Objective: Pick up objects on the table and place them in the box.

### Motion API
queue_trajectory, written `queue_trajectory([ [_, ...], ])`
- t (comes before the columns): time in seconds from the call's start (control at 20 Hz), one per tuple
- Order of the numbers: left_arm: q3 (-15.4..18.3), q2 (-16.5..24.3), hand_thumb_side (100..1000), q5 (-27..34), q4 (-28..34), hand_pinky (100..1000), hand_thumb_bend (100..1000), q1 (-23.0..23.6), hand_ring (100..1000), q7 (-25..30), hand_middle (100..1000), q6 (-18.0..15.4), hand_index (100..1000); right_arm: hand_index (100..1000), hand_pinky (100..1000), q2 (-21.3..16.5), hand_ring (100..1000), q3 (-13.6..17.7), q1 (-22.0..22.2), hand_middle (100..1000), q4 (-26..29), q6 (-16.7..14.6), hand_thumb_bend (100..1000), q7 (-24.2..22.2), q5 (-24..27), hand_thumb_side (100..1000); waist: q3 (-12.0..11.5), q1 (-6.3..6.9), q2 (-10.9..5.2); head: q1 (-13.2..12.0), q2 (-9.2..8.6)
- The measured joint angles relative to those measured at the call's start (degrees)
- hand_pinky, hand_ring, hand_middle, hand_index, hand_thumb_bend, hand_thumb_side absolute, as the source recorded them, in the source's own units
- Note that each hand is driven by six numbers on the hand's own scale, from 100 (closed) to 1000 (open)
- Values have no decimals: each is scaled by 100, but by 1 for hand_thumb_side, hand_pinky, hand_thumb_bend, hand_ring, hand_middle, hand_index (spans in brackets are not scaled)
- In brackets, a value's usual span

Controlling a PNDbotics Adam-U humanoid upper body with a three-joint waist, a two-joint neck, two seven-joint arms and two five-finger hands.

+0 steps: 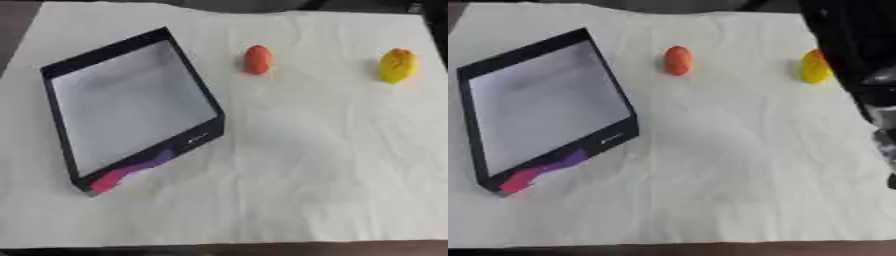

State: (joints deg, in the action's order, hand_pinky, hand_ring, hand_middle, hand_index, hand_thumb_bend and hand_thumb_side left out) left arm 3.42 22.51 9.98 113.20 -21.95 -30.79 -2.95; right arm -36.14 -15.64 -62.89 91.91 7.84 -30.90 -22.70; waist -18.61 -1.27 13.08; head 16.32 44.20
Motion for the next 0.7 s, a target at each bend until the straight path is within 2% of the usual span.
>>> queue_trajectory([
  [0.2, -48, 71, 472, -43, 27, 734, 359, -456, 680, 50, 778, -214, 831, 602, 784, 612, 615, -210, -125, 477, -836, -150, 328, 99, -565, 100, -161, 0, 0, 141, 0],
  [0.35, -115, 101, 478, 14, 31, 733, 356, -697, 678, 184, 778, -227, 832, 603, 784, 1006, 614, -353, -136, 478, -1264, -294, 312, 86, -826, 100, -246, 2, 0, 226, 0],
  [0.7, -150, 118, 488, 153, 36, 732, 355, -782, 675, 314, 778, -99, 832, 606, 781, 1635, 616, -562, 282, 481, -2075, -502, 296, 39, -1370, 100, -369, 2, 7, 357, 0],
])
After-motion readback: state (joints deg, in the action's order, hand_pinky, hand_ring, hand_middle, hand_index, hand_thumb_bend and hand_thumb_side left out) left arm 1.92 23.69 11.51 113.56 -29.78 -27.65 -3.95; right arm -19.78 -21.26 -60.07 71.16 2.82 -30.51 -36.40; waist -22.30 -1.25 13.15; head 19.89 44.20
